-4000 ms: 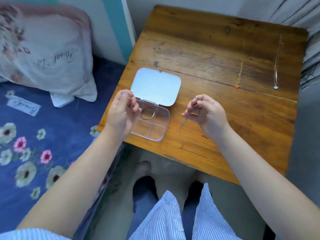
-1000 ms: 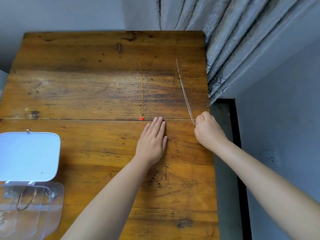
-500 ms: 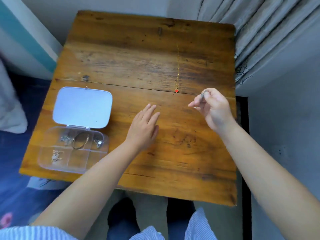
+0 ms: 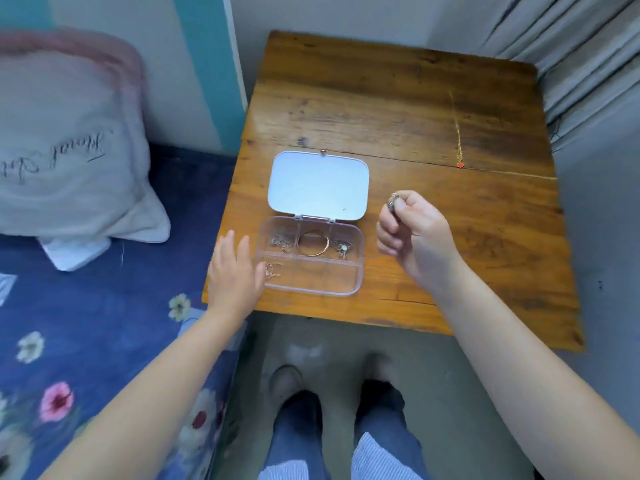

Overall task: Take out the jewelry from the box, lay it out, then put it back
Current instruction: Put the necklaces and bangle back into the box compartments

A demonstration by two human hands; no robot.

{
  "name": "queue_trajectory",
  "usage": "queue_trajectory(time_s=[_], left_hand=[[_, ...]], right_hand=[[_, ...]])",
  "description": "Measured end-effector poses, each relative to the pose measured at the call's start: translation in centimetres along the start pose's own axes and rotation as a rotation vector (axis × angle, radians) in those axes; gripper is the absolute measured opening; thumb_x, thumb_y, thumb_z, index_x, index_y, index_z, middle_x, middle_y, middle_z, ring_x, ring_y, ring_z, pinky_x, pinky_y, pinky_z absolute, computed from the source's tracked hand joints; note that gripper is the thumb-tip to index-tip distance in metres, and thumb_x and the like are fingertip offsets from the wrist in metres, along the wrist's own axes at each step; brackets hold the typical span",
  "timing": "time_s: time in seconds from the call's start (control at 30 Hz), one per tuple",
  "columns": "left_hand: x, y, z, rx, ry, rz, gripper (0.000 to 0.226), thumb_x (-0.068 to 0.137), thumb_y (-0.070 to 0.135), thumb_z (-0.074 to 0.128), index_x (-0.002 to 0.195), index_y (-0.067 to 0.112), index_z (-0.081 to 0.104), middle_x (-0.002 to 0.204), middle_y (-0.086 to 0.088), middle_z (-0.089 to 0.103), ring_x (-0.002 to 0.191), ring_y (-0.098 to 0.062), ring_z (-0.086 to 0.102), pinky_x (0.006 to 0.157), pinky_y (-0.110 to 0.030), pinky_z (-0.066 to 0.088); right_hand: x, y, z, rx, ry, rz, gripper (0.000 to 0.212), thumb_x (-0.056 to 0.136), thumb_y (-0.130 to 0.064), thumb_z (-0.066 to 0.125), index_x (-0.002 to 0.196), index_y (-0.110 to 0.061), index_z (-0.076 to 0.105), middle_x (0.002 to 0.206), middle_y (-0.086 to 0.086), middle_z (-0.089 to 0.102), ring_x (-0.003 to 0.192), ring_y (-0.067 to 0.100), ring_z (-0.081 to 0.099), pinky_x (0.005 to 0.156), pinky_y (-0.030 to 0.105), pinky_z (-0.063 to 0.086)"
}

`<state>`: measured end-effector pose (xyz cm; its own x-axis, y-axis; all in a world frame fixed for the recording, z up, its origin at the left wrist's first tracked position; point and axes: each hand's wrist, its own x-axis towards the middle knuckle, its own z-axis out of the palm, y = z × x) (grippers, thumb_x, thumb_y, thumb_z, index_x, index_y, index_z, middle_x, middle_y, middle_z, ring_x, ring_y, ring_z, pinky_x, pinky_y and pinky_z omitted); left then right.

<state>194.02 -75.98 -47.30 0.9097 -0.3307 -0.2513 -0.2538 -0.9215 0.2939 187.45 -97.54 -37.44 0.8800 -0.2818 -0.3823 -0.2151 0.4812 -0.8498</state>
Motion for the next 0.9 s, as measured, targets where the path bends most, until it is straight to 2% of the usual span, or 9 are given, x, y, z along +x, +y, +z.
queue_trajectory(time_s=[0.07,0.17,0.47,0.73,0.9], left_hand=[[0.4,-0.7,0.4,-0.047,-0.075,-0.047,0.061,0.097,0.021,0.047,0.146,-0.002,0.02,0.153,-0.021,0.026,0.139,-0.035,0.03,0.11,-0.044,0.031],[1.2,-0.9,1.0,-0.067,-0.176,-0.023,0.063,0.099,0.024,0.041,0.149,0.001,0.009,0.152,-0.017,0.029,0.135,-0.033,0.034,0.105,-0.042,0.037],[1.7,-1.3,2.2,-0.117,-0.234,0.009,0.052,0.101,0.015,0.03,0.149,0.002,0.013,0.147,-0.017,0.037,0.13,-0.031,0.041,0.1,-0.042,0.04],[1.6,-1.4,2.1,-0.101,-0.256,0.018,0.052,0.101,0.014,0.03,0.149,0.001,0.012,0.142,-0.018,0.041,0.125,-0.032,0.045,0.095,-0.041,0.042],[1.6,-1.3,2.0,-0.101,-0.264,0.017,0.052,0.101,0.013,0.03,0.148,0.001,0.013,0.142,-0.019,0.041,0.125,-0.033,0.044,0.097,-0.041,0.042]], right_hand=[[0.2,0.7,1.7,-0.004,-0.007,0.02,0.033,0.099,-0.004,0.022,0.069,-0.014,0.033,0.037,-0.011,0.044,0.028,0.003,0.031,0.034,0.008,0.027],[0.8,2.0,2.8,-0.025,0.004,0.049,0.034,0.098,-0.003,0.022,0.067,-0.014,0.033,0.037,-0.011,0.045,0.029,0.004,0.031,0.034,0.009,0.026],[1.1,4.5,2.0,-0.074,0.104,0.083,0.034,0.099,-0.004,0.022,0.068,-0.013,0.032,0.037,-0.01,0.045,0.028,0.004,0.031,0.035,0.007,0.027],[-0.4,2.6,2.4,-0.037,0.057,0.007,0.032,0.099,-0.003,0.021,0.071,-0.012,0.035,0.04,-0.009,0.045,0.031,0.004,0.032,0.035,0.01,0.029],[0.4,4.1,1.6,-0.155,0.11,0.051,0.033,0.098,0.001,0.023,0.071,-0.013,0.035,0.038,-0.009,0.048,0.029,0.004,0.034,0.034,0.01,0.03]])
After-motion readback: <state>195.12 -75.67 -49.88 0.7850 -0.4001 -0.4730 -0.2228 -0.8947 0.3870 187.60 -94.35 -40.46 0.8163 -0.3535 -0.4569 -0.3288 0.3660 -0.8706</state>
